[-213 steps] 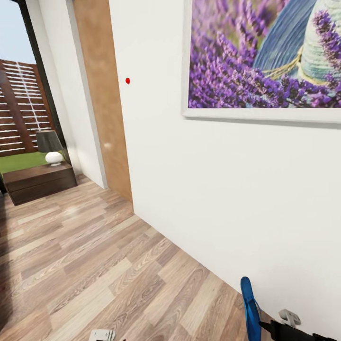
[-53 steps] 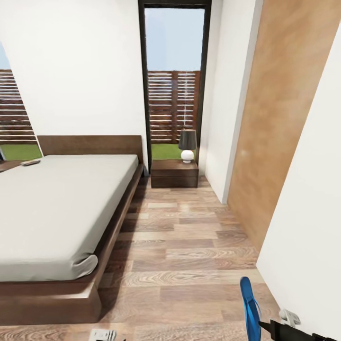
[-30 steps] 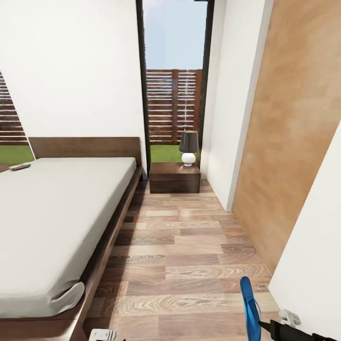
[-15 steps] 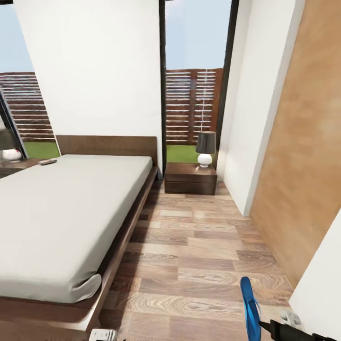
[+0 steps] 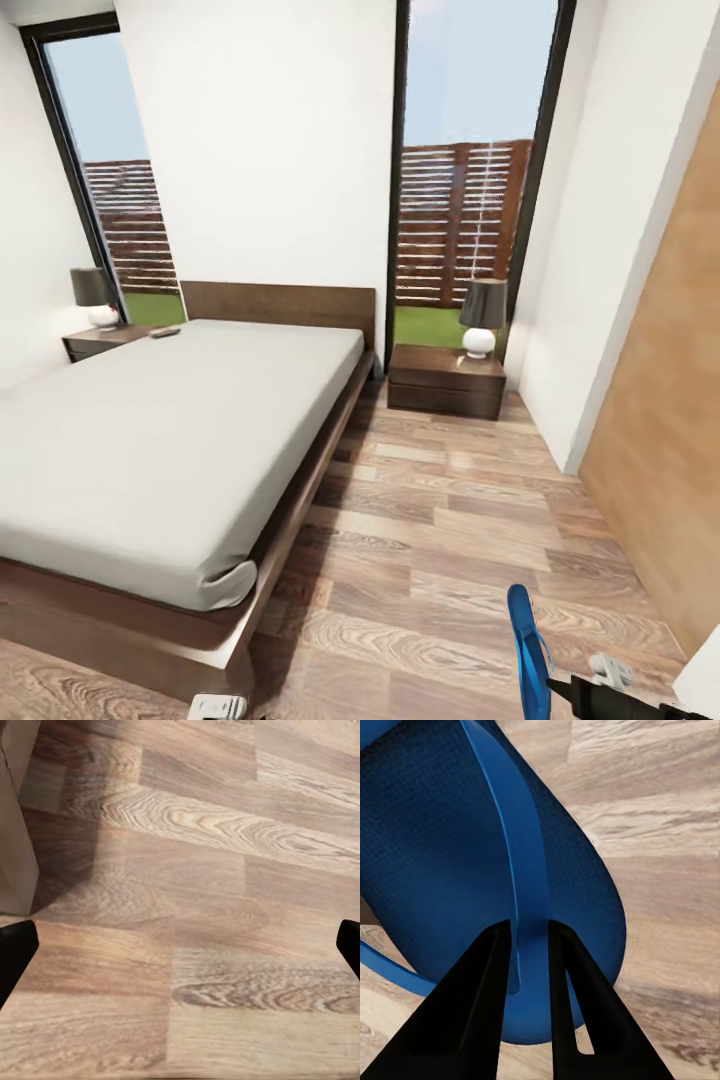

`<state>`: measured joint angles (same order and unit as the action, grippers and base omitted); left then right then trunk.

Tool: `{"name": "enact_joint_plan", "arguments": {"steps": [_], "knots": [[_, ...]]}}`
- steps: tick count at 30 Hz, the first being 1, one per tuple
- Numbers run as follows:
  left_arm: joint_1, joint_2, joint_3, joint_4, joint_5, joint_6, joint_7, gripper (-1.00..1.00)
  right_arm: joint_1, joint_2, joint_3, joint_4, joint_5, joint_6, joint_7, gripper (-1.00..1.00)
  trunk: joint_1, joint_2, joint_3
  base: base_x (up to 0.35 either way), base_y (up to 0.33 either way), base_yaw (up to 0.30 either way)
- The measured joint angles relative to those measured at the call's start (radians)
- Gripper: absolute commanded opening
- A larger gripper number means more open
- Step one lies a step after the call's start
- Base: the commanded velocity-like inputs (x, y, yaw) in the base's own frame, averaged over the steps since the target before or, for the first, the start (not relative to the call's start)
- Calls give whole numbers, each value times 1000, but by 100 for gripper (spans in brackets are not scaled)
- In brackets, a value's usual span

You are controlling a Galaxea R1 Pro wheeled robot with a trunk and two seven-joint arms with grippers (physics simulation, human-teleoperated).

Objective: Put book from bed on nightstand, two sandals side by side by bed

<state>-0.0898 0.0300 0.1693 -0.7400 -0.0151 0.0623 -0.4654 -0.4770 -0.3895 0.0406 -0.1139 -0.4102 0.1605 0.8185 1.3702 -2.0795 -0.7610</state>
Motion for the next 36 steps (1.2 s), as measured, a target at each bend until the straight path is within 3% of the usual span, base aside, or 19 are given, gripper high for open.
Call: {"name": "enact_joint_plan", "arguments": {"steps": [36], "knots": [[0, 0, 0, 0, 0, 0, 0, 100, 0, 0, 0, 0, 0, 0, -1, -100, 0, 0, 0, 0, 0, 293]]}}
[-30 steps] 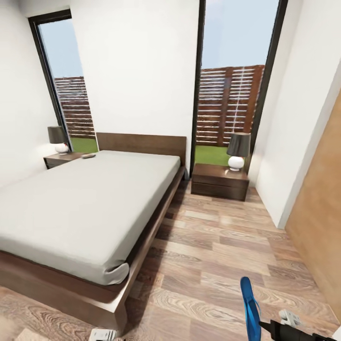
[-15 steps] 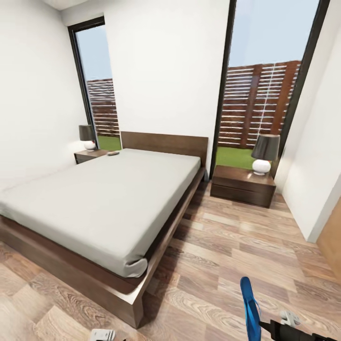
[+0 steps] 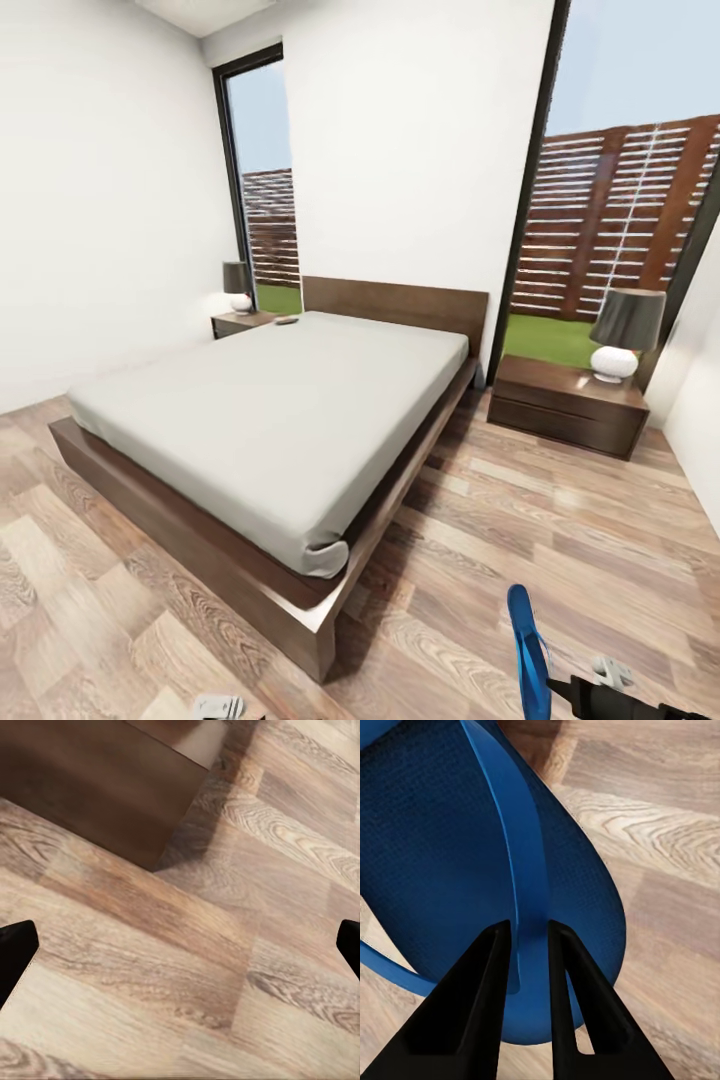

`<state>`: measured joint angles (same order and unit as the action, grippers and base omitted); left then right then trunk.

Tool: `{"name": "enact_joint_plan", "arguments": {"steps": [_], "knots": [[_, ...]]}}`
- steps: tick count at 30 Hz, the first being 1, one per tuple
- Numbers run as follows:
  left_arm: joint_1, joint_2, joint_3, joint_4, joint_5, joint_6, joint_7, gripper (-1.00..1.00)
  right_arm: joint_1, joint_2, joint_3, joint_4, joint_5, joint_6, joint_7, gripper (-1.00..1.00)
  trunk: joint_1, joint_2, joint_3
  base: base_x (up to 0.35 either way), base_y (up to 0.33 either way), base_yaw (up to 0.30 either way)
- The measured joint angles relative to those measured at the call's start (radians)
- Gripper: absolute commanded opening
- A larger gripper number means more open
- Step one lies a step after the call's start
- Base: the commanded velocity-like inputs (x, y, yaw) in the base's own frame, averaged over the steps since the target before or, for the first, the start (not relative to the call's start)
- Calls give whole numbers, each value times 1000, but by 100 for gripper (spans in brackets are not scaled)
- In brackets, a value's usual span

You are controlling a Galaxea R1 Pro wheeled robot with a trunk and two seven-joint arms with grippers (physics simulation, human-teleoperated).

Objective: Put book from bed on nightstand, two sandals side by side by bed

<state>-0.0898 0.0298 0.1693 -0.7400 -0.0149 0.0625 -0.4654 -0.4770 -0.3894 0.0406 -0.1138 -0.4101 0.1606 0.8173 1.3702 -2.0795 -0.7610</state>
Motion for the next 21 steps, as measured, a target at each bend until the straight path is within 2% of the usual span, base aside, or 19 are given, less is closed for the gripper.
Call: {"name": "enact_joint_plan", "arguments": {"steps": [21], "knots": [[0, 0, 0, 0, 0, 0, -1, 100, 0, 0, 0, 0, 0, 0, 1, -100, 0, 0, 0, 0, 0, 293]]}}
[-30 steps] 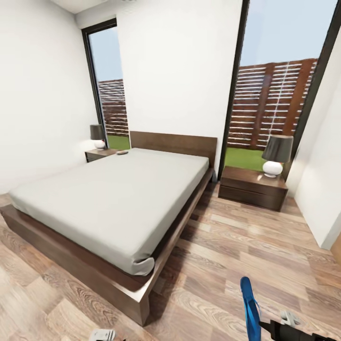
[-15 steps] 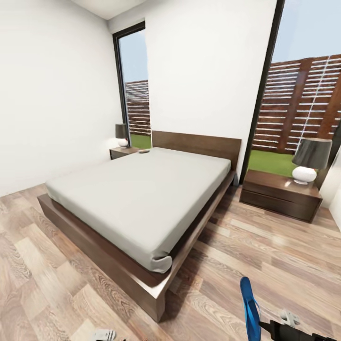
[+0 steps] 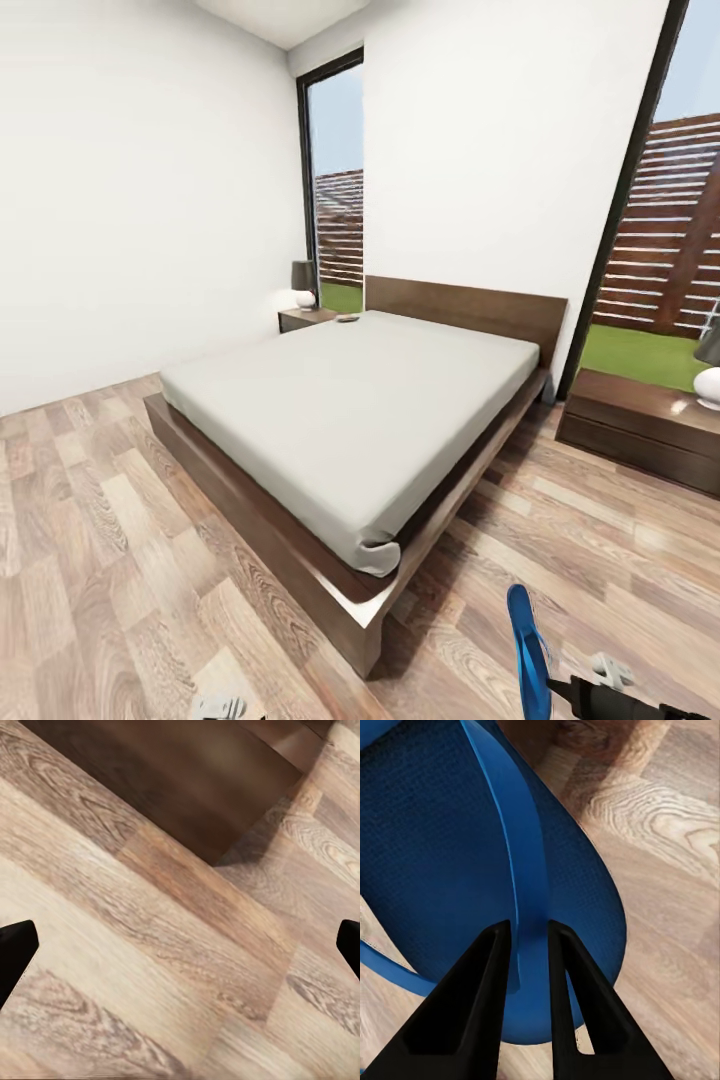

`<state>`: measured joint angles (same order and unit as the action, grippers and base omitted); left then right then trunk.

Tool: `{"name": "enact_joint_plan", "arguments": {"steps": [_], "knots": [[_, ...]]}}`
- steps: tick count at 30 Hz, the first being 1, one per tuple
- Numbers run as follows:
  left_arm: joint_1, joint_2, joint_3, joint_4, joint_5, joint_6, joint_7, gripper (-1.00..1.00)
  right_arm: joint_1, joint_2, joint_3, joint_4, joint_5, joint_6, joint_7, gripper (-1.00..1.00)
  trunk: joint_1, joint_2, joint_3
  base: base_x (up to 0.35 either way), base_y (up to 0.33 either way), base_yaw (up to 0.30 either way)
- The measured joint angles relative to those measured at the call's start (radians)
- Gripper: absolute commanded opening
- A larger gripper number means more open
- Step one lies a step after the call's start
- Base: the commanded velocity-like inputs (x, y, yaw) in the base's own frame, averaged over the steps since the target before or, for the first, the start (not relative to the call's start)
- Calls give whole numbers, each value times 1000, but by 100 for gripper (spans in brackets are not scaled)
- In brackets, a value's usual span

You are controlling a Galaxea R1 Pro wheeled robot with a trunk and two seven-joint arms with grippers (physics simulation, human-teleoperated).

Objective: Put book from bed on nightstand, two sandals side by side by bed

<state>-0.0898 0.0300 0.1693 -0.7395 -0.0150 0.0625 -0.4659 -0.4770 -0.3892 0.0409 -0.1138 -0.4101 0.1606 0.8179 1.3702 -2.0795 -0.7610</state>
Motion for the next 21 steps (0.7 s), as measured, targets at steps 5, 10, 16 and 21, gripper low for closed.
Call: {"name": "enact_joint_plan", "arguments": {"steps": [5, 10, 16, 21], "knots": [[0, 0, 0, 0, 0, 0, 0, 100, 0, 0, 0, 0, 0, 0, 0, -100, 0, 0, 0, 0, 0, 293], [0, 0, 0, 0, 0, 0, 0, 100, 0, 0, 0, 0, 0, 0, 0, -100, 0, 0, 0, 0, 0, 293], [0, 0, 0, 1, 0, 0, 0, 100, 0, 0, 0, 0, 0, 0, 0, -100, 0, 0, 0, 0, 0, 293], [0, -1, 0, 0, 0, 0, 1, 100, 0, 0, 0, 0, 0, 0, 0, -100, 0, 0, 0, 0, 0, 293]]}}
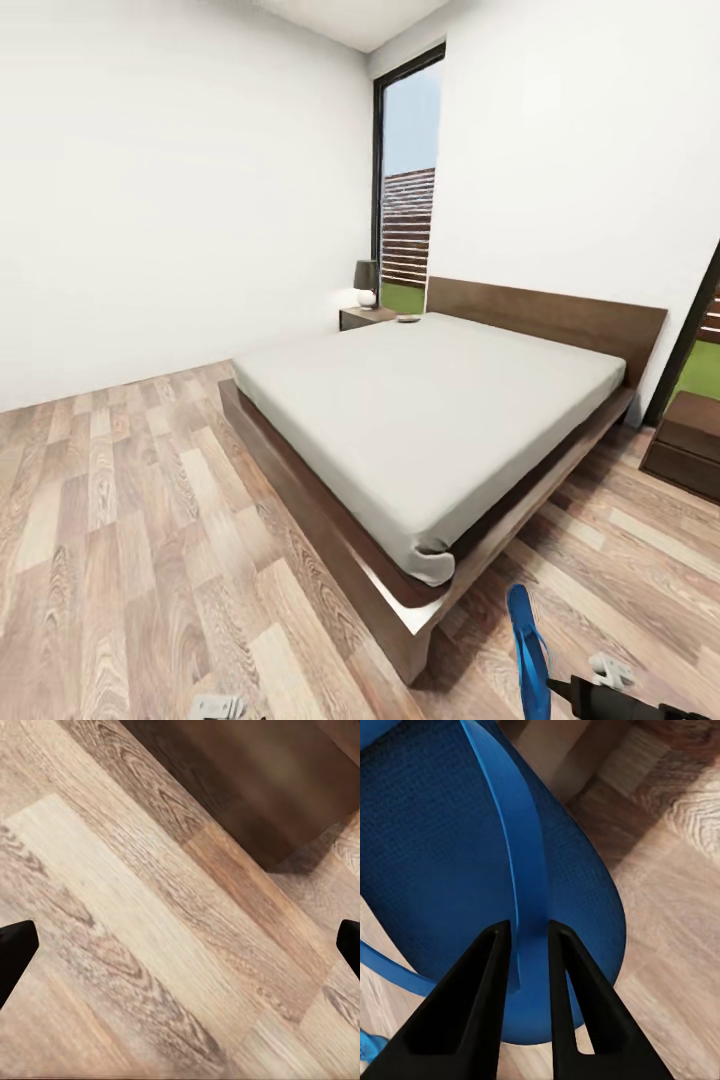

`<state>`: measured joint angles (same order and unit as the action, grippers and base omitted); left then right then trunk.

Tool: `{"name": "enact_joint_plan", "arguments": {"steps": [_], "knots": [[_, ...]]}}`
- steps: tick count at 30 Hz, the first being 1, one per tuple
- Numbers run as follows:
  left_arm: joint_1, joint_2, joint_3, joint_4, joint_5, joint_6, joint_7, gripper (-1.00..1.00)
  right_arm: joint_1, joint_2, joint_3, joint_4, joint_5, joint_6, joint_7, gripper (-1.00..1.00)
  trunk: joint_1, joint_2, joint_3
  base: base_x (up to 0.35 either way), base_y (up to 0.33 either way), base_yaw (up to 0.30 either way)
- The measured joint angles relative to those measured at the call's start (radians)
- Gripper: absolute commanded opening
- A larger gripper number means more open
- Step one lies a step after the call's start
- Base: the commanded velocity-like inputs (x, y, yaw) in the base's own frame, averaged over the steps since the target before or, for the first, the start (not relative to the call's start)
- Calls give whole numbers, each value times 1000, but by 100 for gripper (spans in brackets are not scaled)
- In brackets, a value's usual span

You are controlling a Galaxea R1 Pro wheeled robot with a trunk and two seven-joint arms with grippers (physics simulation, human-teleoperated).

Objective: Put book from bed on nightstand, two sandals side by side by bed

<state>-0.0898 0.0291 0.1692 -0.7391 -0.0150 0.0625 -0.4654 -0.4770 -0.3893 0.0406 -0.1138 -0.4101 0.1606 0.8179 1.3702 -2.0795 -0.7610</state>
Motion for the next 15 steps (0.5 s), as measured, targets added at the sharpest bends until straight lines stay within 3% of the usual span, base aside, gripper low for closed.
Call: {"name": "enact_joint_plan", "arguments": {"steps": [15], "knots": [[0, -1, 0, 0, 0, 0, 0, 100, 0, 0, 0, 0, 0, 0, 0, -100, 0, 0, 0, 0, 0, 293]]}}
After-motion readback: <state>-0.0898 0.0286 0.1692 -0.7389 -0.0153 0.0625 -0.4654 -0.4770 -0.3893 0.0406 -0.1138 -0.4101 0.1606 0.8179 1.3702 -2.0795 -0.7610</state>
